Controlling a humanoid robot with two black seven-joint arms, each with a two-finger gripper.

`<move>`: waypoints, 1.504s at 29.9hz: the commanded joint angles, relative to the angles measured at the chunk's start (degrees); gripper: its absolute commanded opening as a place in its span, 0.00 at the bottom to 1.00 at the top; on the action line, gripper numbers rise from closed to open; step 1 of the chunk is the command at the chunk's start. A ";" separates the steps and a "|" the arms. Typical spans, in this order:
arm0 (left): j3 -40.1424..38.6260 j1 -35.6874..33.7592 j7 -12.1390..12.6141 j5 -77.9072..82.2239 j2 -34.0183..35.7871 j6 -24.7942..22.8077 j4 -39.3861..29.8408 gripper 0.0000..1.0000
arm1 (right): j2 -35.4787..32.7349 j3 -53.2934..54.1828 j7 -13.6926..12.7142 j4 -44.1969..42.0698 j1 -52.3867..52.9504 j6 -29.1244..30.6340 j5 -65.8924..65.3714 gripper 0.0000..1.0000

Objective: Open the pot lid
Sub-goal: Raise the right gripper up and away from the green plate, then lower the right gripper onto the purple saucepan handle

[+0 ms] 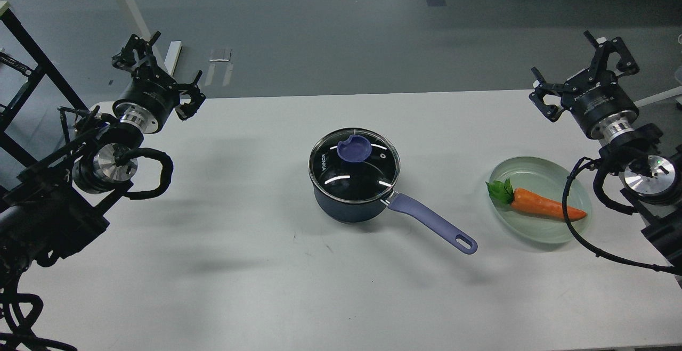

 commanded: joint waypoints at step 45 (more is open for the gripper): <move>0.43 -0.94 2.35 2.16 2.14 -3.48 -0.13 0.99 | 1.21 -79.39 -9.08 43.37 54.19 -6.90 -73.88 1.00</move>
